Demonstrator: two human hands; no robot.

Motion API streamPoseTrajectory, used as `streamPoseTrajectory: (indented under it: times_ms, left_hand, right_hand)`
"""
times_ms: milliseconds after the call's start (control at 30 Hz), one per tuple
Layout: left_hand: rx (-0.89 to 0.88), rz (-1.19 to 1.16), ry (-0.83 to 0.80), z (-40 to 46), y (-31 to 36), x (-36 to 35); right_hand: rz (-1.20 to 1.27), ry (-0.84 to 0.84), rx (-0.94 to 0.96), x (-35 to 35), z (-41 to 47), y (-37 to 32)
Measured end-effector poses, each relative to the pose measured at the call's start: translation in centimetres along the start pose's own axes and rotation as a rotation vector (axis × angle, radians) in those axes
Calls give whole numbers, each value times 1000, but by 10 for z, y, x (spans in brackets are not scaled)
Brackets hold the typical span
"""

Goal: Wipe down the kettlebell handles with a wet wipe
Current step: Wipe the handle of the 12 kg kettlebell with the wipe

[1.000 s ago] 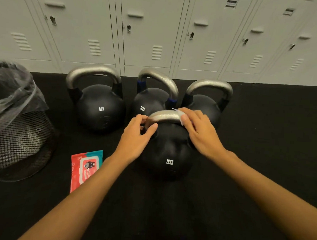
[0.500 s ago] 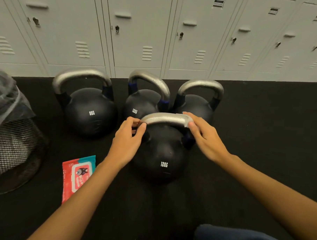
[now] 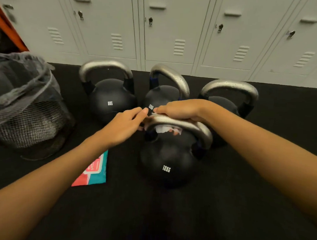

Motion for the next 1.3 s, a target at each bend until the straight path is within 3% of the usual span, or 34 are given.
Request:
streamPoseTrajectory:
  times_ms: [200, 367, 600, 800, 900, 1033, 1200, 1300]
  left_hand:
    - [130, 82, -111, 7, 8, 2]
    - [230, 153, -153, 4, 8, 0]
    - [297, 133, -107, 6, 8, 2]
    - [181, 248, 2, 14, 24, 5]
    - [44, 409, 135, 10, 32, 2]
    - [-34, 315, 219, 1, 30, -1]
    - [-80, 204, 279, -4, 17, 2]
    - [-105, 179, 307, -2, 15, 5]
  right_hand:
    - [362, -89, -18, 5, -23, 60]
    - [338, -213, 16, 2, -27, 79]
    - [299, -222, 2, -3, 8, 27]
    - [208, -242, 71, 0, -7, 32]
    - [129, -137, 119, 8, -29, 52]
    - [105, 115, 172, 12, -44, 78]
    - [258, 439, 446, 6, -77, 93]
    - [149, 581, 555, 4, -93, 97]
Point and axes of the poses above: each hand's wrist, its own z-axis towards the middle knuckle, its own x-axis out of the back of the hand, y = z × x, the point moved 9 cm from there along z, towards the middle knuckle, and after that the axes turned 6 degrees about -z, right-handed, at the moved point
